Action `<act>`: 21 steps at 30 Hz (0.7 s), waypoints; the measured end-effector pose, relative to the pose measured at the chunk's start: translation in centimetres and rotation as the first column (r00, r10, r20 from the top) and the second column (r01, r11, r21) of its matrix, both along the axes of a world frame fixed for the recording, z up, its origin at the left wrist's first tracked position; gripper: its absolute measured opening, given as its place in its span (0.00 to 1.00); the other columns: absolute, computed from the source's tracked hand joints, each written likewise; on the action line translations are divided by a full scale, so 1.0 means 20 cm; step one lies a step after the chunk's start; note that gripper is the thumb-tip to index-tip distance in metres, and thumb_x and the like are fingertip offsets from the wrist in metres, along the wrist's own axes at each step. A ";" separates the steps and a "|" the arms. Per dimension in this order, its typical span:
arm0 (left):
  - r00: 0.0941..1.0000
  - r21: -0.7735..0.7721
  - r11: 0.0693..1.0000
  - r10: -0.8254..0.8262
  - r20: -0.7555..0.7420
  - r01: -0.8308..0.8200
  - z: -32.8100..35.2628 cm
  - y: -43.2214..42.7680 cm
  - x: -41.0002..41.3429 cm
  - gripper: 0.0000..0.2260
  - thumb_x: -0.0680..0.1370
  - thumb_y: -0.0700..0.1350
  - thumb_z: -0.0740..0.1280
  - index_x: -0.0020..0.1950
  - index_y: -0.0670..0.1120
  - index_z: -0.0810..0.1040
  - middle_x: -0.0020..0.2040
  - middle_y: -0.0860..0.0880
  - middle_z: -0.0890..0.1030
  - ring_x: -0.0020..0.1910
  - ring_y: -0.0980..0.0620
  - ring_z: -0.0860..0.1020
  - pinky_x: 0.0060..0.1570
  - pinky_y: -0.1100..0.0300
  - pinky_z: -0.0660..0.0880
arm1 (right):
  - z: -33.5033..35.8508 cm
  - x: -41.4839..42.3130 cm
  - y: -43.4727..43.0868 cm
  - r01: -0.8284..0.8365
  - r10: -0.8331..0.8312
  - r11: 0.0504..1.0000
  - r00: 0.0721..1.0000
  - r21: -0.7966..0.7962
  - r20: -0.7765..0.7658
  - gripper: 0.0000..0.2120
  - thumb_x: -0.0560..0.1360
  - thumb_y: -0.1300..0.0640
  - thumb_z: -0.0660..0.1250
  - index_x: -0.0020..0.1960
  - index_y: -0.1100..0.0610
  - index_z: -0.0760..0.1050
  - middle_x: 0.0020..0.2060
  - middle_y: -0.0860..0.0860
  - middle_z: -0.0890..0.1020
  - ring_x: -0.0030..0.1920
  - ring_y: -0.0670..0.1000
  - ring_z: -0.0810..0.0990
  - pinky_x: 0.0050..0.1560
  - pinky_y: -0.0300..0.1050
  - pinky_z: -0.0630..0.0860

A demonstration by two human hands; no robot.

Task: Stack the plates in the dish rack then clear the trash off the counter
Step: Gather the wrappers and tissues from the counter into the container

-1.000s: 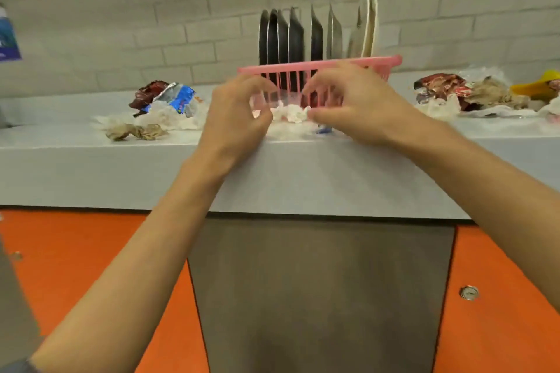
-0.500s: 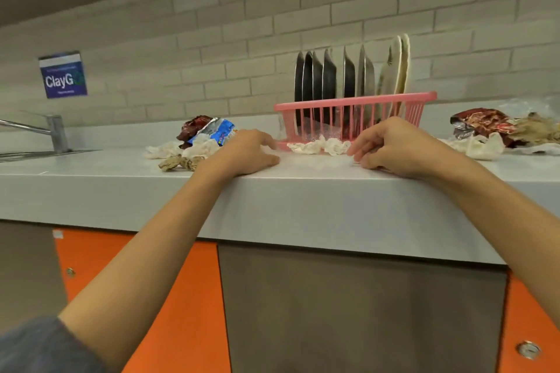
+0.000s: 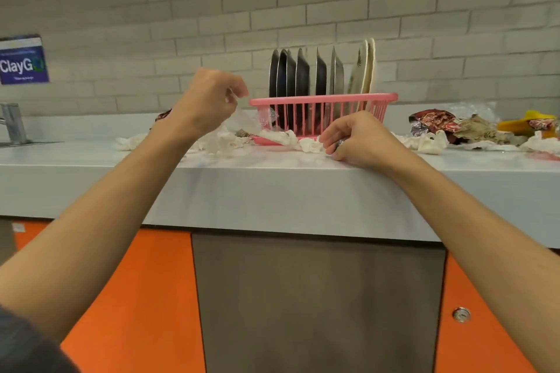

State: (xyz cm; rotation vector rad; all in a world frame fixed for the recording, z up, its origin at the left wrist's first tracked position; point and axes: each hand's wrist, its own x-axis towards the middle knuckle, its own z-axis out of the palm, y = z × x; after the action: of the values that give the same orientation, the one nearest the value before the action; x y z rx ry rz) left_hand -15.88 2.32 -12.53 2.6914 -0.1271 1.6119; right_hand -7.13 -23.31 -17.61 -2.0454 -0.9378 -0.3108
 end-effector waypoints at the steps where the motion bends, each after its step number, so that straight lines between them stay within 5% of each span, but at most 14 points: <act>1: 1.000 0.018 1.000 -0.004 0.009 0.004 0.03 0.00 0.01 0.13 0.72 0.29 0.64 0.49 0.40 0.84 0.45 0.44 0.85 0.40 0.52 0.78 0.47 0.64 0.71 | 0.00 0.00 0.00 0.005 -0.004 1.000 1.000 0.008 -0.008 0.18 0.69 0.76 0.67 0.47 0.55 0.82 0.43 0.52 0.83 0.45 0.48 0.82 0.46 0.39 0.80; 7: 0.999 0.081 0.996 0.035 -0.003 -0.035 0.22 -0.03 0.05 0.18 0.67 0.30 0.59 0.47 0.43 0.85 0.42 0.46 0.85 0.41 0.45 0.81 0.50 0.55 0.78 | 0.00 0.02 0.02 0.058 -0.058 0.997 0.998 0.046 -0.005 0.20 0.69 0.75 0.65 0.41 0.50 0.79 0.42 0.51 0.83 0.46 0.48 0.81 0.54 0.47 0.80; 10: 0.997 0.173 0.983 0.068 -0.030 -0.062 0.25 -0.08 0.10 0.19 0.66 0.29 0.58 0.45 0.42 0.84 0.43 0.44 0.83 0.44 0.43 0.80 0.46 0.49 0.78 | 0.01 0.03 0.03 0.086 -0.087 0.996 0.994 -0.018 -0.058 0.18 0.71 0.74 0.65 0.41 0.50 0.80 0.52 0.54 0.83 0.53 0.51 0.81 0.57 0.50 0.79; 15: 0.997 0.217 0.974 0.052 0.054 -0.063 0.40 -0.18 0.11 0.19 0.69 0.26 0.59 0.49 0.41 0.84 0.48 0.42 0.80 0.48 0.43 0.79 0.49 0.46 0.77 | 0.02 0.02 0.02 0.089 -0.087 0.996 0.989 0.012 -0.124 0.16 0.71 0.74 0.65 0.42 0.54 0.81 0.48 0.53 0.82 0.48 0.52 0.81 0.39 0.40 0.76; 21: 0.969 0.234 0.963 -0.177 0.173 0.134 0.52 -0.38 -0.03 0.20 0.69 0.27 0.57 0.49 0.41 0.84 0.47 0.43 0.82 0.46 0.50 0.80 0.49 0.59 0.78 | 0.02 -0.02 -0.03 0.074 -0.074 0.988 0.997 0.135 -0.007 0.16 0.71 0.75 0.66 0.47 0.57 0.82 0.43 0.51 0.83 0.41 0.43 0.78 0.37 0.33 0.72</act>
State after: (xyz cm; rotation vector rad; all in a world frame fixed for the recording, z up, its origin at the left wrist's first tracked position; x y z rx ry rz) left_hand -16.38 -5.32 -2.07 2.5857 -0.5369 1.9070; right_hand -7.51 -23.89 -17.18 -1.9588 -0.8180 -0.4012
